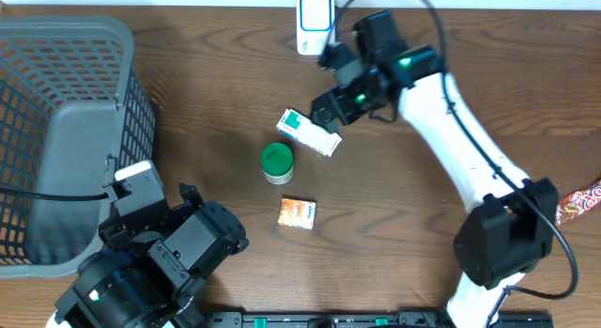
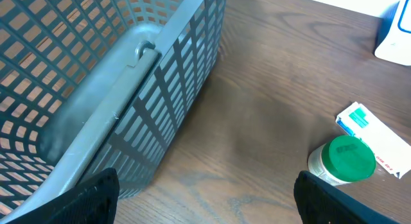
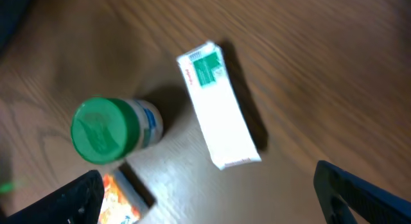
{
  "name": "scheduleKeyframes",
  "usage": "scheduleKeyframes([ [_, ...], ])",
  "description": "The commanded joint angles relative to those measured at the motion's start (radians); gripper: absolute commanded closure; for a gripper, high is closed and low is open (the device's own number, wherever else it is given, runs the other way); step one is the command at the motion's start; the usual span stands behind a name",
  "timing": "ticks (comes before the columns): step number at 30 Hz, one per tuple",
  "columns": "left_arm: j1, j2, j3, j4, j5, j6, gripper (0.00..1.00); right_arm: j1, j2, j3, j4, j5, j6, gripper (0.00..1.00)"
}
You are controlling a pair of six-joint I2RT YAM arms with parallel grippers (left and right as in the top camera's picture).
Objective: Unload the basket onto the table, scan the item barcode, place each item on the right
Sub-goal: 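Reach to the white Panadol box and grasp it with the right gripper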
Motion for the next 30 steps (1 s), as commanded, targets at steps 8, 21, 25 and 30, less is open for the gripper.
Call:
scheduleKeyframes([
  [8,0.000,0.000,-0.002,-0.006,-0.010,-0.012,0.15,-0.043,0.236,-0.028,0.030,-0.064,-0.077,0.01],
  [21,0.000,0.000,-0.002,-0.005,-0.010,-0.012,0.15,-0.066,0.375,-0.028,0.084,-0.264,-0.161,0.05],
  [25,0.000,0.000,-0.002,-0.006,-0.010,-0.012,0.15,-0.072,0.416,-0.028,0.078,-0.260,-0.161,0.30],
  [30,0.000,0.000,-0.002,-0.006,-0.010,-0.012,0.15,-0.085,0.421,-0.027,0.078,-0.256,-0.161,0.51],
])
